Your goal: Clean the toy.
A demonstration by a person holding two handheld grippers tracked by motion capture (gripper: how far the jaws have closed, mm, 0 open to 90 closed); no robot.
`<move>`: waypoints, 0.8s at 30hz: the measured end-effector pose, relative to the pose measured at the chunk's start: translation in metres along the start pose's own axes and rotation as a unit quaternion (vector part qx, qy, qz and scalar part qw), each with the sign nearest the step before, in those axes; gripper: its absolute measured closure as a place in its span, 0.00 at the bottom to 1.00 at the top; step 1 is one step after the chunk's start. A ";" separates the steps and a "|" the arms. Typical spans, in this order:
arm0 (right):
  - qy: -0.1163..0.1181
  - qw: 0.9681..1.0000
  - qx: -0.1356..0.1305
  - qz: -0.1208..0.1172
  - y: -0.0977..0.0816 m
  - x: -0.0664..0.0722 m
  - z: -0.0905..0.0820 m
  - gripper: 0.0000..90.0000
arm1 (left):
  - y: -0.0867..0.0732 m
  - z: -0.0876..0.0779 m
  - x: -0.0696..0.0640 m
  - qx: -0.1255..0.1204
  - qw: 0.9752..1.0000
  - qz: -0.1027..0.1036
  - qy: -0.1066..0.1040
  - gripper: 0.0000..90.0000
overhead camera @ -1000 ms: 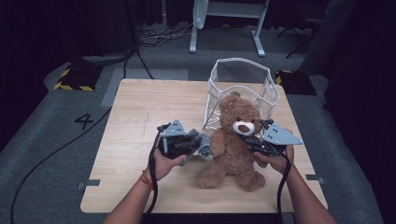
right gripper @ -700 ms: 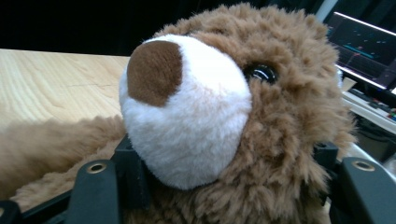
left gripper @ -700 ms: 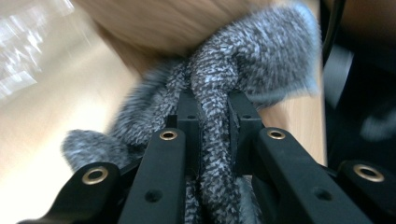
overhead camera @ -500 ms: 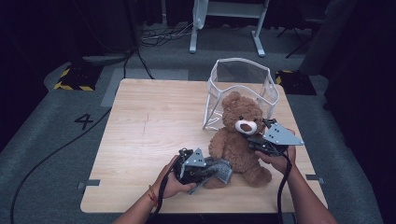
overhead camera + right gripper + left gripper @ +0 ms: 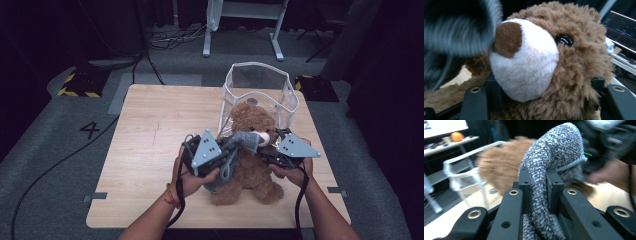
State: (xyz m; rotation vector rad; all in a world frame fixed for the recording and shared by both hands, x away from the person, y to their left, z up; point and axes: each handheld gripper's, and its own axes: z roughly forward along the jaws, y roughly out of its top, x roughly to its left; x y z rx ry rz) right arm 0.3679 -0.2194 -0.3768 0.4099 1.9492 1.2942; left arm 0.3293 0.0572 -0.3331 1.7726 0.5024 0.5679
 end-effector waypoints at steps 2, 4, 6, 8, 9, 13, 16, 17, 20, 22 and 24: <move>0.009 1.000 -0.001 -0.007 0.000 0.002 -0.001 0.40 | 0.002 0.001 0.013 -0.006 1.000 -0.016 0.016 0.87; 0.019 1.000 -0.005 -0.012 0.000 0.005 -0.001 0.40 | 0.005 0.002 0.023 -0.009 0.999 -0.022 0.032 0.87; 0.023 1.000 -0.006 -0.014 0.001 0.006 -0.001 0.40 | 0.006 0.003 0.027 -0.011 0.999 -0.023 0.040 0.87; 0.032 0.999 -0.010 -0.019 0.001 0.009 -0.002 0.40 | 0.010 0.003 0.037 -0.008 0.998 -0.027 0.053 0.87; 0.038 0.999 -0.014 -0.023 0.001 0.011 -0.002 0.40 | 0.015 0.002 0.049 -0.015 0.997 -0.042 0.060 0.87; 0.049 0.998 -0.016 -0.024 0.001 0.013 -0.002 0.40 | 0.023 -0.001 0.065 -0.035 0.995 -0.070 0.067 0.87; 0.054 0.998 -0.019 -0.027 0.001 0.014 -0.001 0.40 | 0.030 0.004 0.074 -0.045 0.997 -0.067 0.006 0.87; 0.054 0.998 -0.020 -0.027 0.001 0.014 -0.001 0.40 | 0.031 0.008 0.071 -0.038 0.998 -0.056 -0.002 0.87; 0.061 0.997 -0.021 -0.033 0.002 0.016 0.000 0.40 | 0.033 0.024 0.057 0.018 1.000 -0.003 -0.013 0.87; 0.064 0.997 -0.018 -0.036 0.002 0.018 0.000 0.40 | 0.032 0.029 0.053 0.036 0.999 0.012 -0.018 0.87; 0.059 0.997 -0.013 -0.039 0.002 0.019 0.000 0.40 | 0.023 0.037 0.048 0.073 0.996 0.036 -0.035 0.87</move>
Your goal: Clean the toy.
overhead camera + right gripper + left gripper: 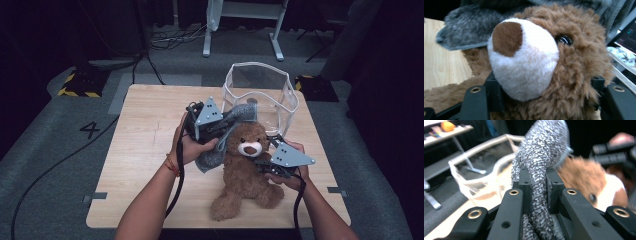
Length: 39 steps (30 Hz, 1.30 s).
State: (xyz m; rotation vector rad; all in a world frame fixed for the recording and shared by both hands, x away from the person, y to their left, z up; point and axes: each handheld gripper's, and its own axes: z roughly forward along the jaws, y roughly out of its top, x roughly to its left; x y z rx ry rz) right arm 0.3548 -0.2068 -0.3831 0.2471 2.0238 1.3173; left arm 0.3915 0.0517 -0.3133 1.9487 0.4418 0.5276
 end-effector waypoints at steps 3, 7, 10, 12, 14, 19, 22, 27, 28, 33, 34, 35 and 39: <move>-0.008 1.000 0.014 -0.001 -0.003 -0.001 0.001 0.40 | -0.005 0.002 -0.002 0.022 1.000 0.019 -0.008 0.87; -0.028 0.999 0.018 0.015 -0.006 -0.007 0.001 0.41 | -0.019 -0.002 -0.015 0.048 0.997 0.051 -0.017 0.87; -0.044 0.998 0.013 0.032 -0.008 -0.014 -0.002 0.41 | -0.032 0.000 -0.022 0.061 0.996 0.047 -0.039 0.87; -0.051 0.998 0.011 0.042 -0.010 -0.018 -0.003 0.41 | -0.037 0.002 -0.026 0.065 0.996 0.048 -0.041 0.87; -0.055 0.997 0.011 0.044 -0.010 -0.019 -0.003 0.41 | -0.047 0.004 -0.032 0.067 0.996 0.040 -0.053 0.87; -0.072 0.996 0.010 0.043 -0.008 -0.021 -0.006 0.41 | -0.075 0.010 -0.043 0.077 0.993 0.013 -0.090 0.87; -0.083 0.995 0.007 0.049 -0.009 -0.026 -0.008 0.41 | -0.087 0.011 -0.060 0.105 0.987 0.028 -0.119 0.87; -0.095 0.994 0.010 0.057 -0.010 -0.029 -0.009 0.41 | -0.076 0.009 -0.098 0.118 0.980 0.095 -0.132 0.86; -0.098 0.993 0.009 0.061 -0.010 -0.029 -0.009 0.41 | -0.065 0.012 -0.111 0.111 0.980 0.109 -0.126 0.86; -0.103 0.993 0.011 0.050 -0.005 -0.024 -0.006 0.41 | -0.047 0.031 -0.126 0.114 0.983 0.115 -0.091 0.86; -0.103 0.993 0.013 0.048 -0.005 -0.023 -0.006 0.41 | -0.045 0.039 -0.130 0.124 0.982 0.122 -0.078 0.86; -0.103 0.993 0.013 0.048 -0.005 -0.023 -0.006 0.41 | -0.045 0.046 -0.133 0.130 0.981 0.125 -0.069 0.86; -0.110 0.993 0.027 0.040 -0.006 -0.023 -0.005 0.40 | -0.054 0.071 -0.150 0.161 0.976 0.118 -0.089 0.87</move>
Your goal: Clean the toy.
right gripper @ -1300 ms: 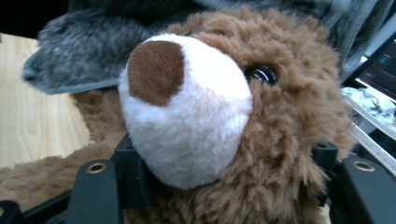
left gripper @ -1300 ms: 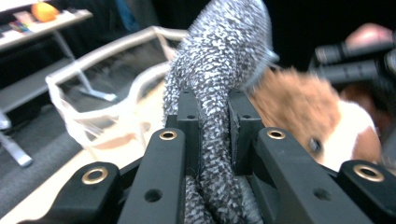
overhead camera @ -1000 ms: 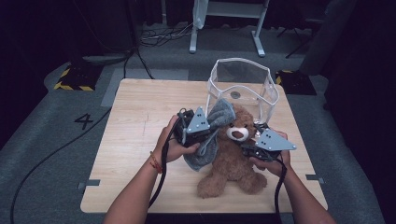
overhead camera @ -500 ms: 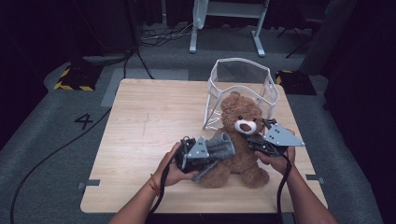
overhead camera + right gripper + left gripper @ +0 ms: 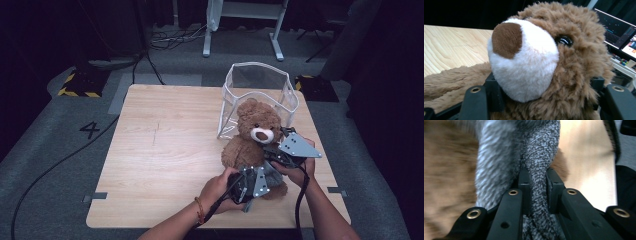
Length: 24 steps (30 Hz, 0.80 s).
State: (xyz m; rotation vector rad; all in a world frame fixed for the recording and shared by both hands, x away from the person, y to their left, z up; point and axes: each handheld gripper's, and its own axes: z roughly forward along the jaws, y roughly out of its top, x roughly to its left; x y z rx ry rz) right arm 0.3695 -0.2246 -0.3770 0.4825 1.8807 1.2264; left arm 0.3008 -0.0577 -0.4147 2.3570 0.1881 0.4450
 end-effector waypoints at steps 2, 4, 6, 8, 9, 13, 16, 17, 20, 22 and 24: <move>-0.002 1.000 0.001 0.001 0.000 -0.001 0.000 0.40 | -0.001 0.007 -0.004 0.014 1.000 0.005 -0.008 0.87; 0.000 1.000 -0.003 0.004 0.000 -0.002 -0.001 0.40 | -0.004 0.015 -0.007 0.031 0.999 0.013 -0.015 0.87; -0.002 1.000 -0.005 0.007 0.001 -0.003 -0.002 0.40 | -0.009 0.021 -0.010 0.048 0.998 0.017 -0.026 0.87; -0.008 1.000 -0.007 0.008 0.002 -0.003 -0.003 0.40 | -0.013 0.022 -0.013 0.058 0.997 0.024 -0.038 0.87; -0.009 1.000 -0.008 0.007 0.002 -0.004 -0.003 0.40 | -0.016 0.021 -0.014 0.066 0.997 0.033 -0.036 0.87; -0.018 1.000 -0.013 0.017 0.003 -0.008 -0.005 0.40 | -0.031 0.004 -0.009 0.069 0.997 0.022 -0.023 0.88; -0.021 0.999 -0.016 0.025 0.003 -0.010 -0.006 0.40 | -0.047 -0.022 0.006 0.044 0.999 -0.011 -0.029 0.88; -0.021 0.999 -0.016 0.025 0.003 -0.010 -0.006 0.40 | -0.053 -0.032 0.011 0.031 0.999 -0.020 -0.028 0.88; -0.020 0.999 -0.019 0.029 0.003 -0.012 -0.007 0.40 | -0.068 -0.064 0.028 -0.008 0.998 -0.060 0.005 0.87; -0.018 0.999 -0.020 0.030 0.004 -0.011 -0.007 0.40 | -0.074 -0.081 0.040 -0.038 0.995 -0.092 0.025 0.87; -0.011 0.999 -0.024 0.031 0.004 -0.008 -0.006 0.40 | -0.079 -0.089 0.050 -0.046 0.992 -0.107 0.046 0.87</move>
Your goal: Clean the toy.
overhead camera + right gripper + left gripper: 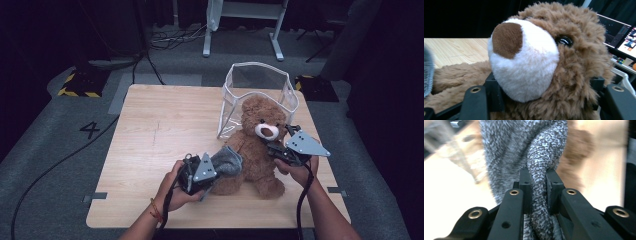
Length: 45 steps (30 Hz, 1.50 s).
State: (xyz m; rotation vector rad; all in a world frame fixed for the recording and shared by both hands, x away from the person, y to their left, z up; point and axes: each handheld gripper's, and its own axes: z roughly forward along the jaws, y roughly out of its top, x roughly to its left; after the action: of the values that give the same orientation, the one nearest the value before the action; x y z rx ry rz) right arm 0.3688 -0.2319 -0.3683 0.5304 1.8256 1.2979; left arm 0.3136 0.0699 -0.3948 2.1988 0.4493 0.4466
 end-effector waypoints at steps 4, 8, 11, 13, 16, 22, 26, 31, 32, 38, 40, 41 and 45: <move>0.006 1.000 -0.011 0.004 0.003 0.006 0.003 0.40 | -0.010 0.017 0.012 0.043 0.999 0.003 0.012 0.88; 0.014 1.000 -0.011 -0.007 0.005 0.013 0.007 0.40 | -0.024 0.031 0.014 0.088 0.996 0.011 -0.008 0.88; 0.016 1.000 -0.010 -0.013 0.006 0.015 0.009 0.40 | -0.031 0.033 0.015 0.109 0.994 0.012 -0.016 0.88; 0.019 1.000 -0.011 -0.011 0.006 0.014 0.010 0.40 | -0.039 0.029 0.020 0.123 0.992 0.005 -0.016 0.88; 0.021 1.000 -0.017 -0.008 0.009 0.013 0.010 0.40 | -0.044 0.022 0.028 0.116 0.993 -0.013 -0.002 0.88; 0.027 0.999 -0.020 -0.023 0.015 0.015 0.014 0.40 | -0.032 -0.019 0.061 -0.018 0.994 -0.091 0.049 0.88; 0.030 0.999 -0.014 -0.030 0.012 0.020 0.018 0.40 | -0.007 -0.037 0.066 -0.082 0.991 -0.090 0.056 0.88; 0.035 0.999 -0.012 -0.028 0.011 0.023 0.022 0.40 | 0.016 -0.037 0.061 -0.117 0.989 -0.072 0.060 0.87; 0.038 0.999 -0.012 -0.026 0.010 0.025 0.024 0.40 | 0.019 -0.036 0.060 -0.130 0.987 -0.073 0.054 0.87; 0.034 0.999 -0.010 -0.028 0.009 0.028 0.027 0.40 | 0.027 -0.002 0.037 -0.089 0.996 -0.025 0.007 0.87; 0.030 0.999 -0.009 -0.028 0.007 0.027 0.026 0.40 | 0.021 0.009 0.029 -0.048 0.999 0.005 -0.007 0.88; 0.030 0.999 -0.009 -0.028 0.007 0.027 0.026 0.40 | 0.021 0.009 0.029 -0.048 0.999 0.005 -0.007 0.88; 0.026 0.999 -0.010 -0.023 0.004 0.021 0.024 0.40 | 0.003 0.021 0.025 0.018 0.999 0.027 -0.027 0.88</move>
State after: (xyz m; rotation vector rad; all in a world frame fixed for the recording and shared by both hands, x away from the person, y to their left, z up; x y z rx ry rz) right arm 0.3753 -0.2014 -0.3753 0.4457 1.8544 1.3077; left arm 0.3459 0.0662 -0.4008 2.2567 0.3732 0.4097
